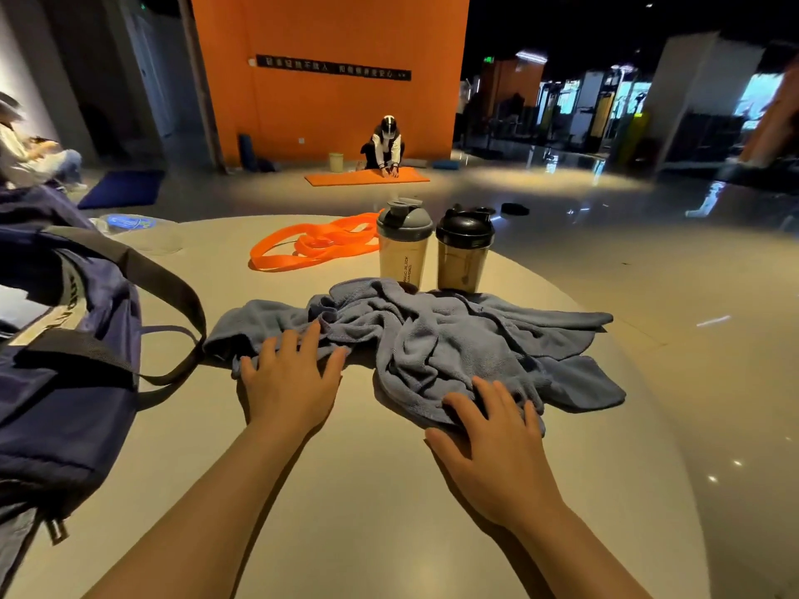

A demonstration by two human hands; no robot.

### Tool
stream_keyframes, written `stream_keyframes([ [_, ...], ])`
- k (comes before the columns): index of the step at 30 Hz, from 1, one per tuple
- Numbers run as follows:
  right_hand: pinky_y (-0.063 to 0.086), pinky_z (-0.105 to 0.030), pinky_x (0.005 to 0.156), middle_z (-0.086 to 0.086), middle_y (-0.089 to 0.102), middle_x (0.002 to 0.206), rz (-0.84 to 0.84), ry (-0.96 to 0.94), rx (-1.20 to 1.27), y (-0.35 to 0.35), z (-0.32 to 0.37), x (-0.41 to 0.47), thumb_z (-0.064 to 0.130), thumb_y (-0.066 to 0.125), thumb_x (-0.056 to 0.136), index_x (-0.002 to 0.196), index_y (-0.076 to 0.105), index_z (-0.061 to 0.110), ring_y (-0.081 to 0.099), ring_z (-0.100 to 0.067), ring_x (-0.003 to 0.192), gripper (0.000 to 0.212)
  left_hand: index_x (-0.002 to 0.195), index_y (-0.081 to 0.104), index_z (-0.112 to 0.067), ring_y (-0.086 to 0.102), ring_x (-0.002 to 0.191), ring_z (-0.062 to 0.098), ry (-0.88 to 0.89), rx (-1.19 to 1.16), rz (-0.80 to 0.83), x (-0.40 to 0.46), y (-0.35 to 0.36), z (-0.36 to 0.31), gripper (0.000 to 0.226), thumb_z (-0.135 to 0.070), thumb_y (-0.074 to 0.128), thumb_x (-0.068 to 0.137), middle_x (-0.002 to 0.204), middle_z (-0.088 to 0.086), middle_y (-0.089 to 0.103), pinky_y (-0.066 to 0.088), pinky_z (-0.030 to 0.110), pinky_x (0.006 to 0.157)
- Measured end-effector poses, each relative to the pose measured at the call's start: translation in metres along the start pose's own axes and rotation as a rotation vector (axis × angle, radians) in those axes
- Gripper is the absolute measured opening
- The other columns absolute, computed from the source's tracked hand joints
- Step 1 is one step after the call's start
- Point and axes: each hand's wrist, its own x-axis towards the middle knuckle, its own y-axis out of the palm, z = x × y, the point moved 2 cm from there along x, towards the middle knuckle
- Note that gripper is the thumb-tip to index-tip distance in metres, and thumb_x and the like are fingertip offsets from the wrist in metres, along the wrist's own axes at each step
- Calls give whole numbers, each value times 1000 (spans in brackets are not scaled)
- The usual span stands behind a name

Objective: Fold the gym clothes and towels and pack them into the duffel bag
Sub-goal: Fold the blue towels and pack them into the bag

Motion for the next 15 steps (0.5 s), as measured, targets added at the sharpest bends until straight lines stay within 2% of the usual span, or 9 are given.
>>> stream_keyframes([
  [3,0,-49,119,11,20,154,0,18,12,1,0,1,75,-2,68,130,36,44,9,-16,145,79,146,35,-28,30,137,26,-16,-73,-35,6,0,4,55,-55,28,98,147,4,40,23,51,111],
  [5,0,-48,118,11,20,154,-9,28,19,2,-1,3,75,-3,68,130,37,45,9,-15,145,80,139,46,-26,39,130,26,-12,-136,-98,7,-1,9,44,-43,34,101,137,4,51,27,50,109],
  [7,1,-48,118,11,21,153,-17,26,26,1,-1,2,75,-2,68,130,38,45,10,-14,145,79,125,61,-20,49,117,29,15,-206,-195,4,-3,13,31,-29,45,100,121,8,62,31,51,104],
  [9,1,-47,118,11,23,153,-27,21,45,0,-1,2,74,-1,67,129,40,44,11,-14,144,80,106,71,-13,59,100,33,117,-229,-299,-1,-5,13,18,-16,60,92,102,11,69,36,52,95],
  [12,1,-46,118,12,25,152,-25,16,58,-1,-1,0,74,3,70,128,42,44,14,-13,143,76,91,72,-8,66,77,33,252,-242,-413,-11,-11,12,10,-3,70,82,81,10,71,43,55,88],
  [15,3,-46,118,12,28,150,-32,15,75,-2,-2,-3,68,22,83,125,46,41,18,-12,142,56,91,70,-5,65,69,30,290,-338,-540,-32,-24,22,15,-12,57,88,76,10,69,45,55,84],
])
